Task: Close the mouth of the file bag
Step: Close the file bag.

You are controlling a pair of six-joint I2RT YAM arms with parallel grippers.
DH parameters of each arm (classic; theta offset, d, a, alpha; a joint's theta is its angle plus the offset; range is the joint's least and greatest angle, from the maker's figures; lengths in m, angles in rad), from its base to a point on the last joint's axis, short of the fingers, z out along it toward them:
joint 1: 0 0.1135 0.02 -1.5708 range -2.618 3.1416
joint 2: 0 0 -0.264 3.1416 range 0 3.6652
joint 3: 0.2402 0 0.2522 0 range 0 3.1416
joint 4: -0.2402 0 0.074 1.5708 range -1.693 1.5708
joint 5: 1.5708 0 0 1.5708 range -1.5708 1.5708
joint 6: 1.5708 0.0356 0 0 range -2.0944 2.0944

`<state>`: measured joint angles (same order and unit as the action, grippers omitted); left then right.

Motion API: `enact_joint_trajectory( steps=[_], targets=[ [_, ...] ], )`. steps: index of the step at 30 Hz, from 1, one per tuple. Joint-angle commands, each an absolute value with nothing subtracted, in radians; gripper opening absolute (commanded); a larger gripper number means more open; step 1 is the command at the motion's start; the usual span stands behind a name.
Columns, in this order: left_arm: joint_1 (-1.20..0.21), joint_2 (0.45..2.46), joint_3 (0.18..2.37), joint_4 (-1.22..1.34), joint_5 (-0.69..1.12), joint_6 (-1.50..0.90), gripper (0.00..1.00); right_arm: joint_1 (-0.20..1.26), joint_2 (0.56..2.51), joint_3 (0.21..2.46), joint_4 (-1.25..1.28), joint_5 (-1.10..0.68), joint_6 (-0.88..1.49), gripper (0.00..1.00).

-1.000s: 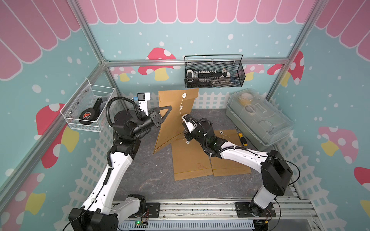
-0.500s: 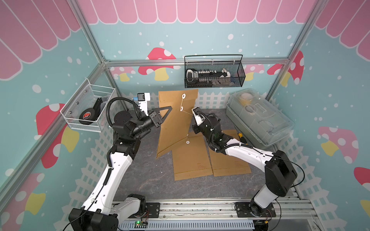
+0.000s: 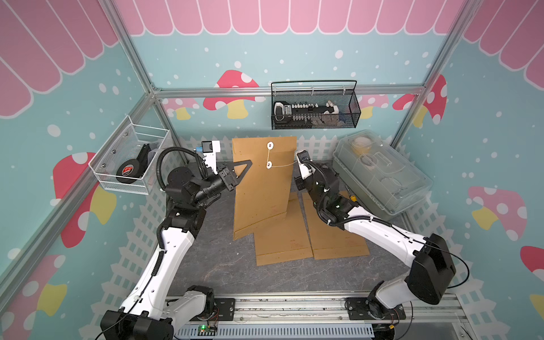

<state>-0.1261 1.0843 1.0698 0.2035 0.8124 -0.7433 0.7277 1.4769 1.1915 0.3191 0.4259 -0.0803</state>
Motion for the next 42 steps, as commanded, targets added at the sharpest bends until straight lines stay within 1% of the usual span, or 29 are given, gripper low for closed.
enact_joint_trajectory(
  steps=[1, 11, 15, 22, 31, 42],
  targets=[
    [-0.120, 1.068, 1.060, 0.209, 0.826, -0.719, 0.00, 0.754, 1.414, 1.180, 0.308, 0.458, -0.139, 0.00],
    [-0.121, 1.051, 1.007, 0.200, 0.845, -0.714, 0.00, 0.762, 1.364, 1.252, 0.254, 0.474, -0.238, 0.00],
    [-0.123, 1.047, 0.991, 0.196, 0.856, -0.711, 0.00, 0.765, 1.361, 1.290, 0.227, 0.448, -0.260, 0.00],
    [-0.154, 1.038, 0.964, 0.198, 0.887, -0.710, 0.00, 0.765, 1.394, 1.356, 0.152, 0.423, -0.306, 0.00],
    [-0.182, 1.023, 0.927, 0.147, 0.916, -0.670, 0.00, 0.764, 1.445, 1.475, -0.020, 0.356, -0.316, 0.00],
    [-0.210, 1.011, 0.907, 0.155, 0.917, -0.671, 0.00, 0.764, 1.497, 1.523, -0.078, 0.328, -0.322, 0.00]
  ],
)
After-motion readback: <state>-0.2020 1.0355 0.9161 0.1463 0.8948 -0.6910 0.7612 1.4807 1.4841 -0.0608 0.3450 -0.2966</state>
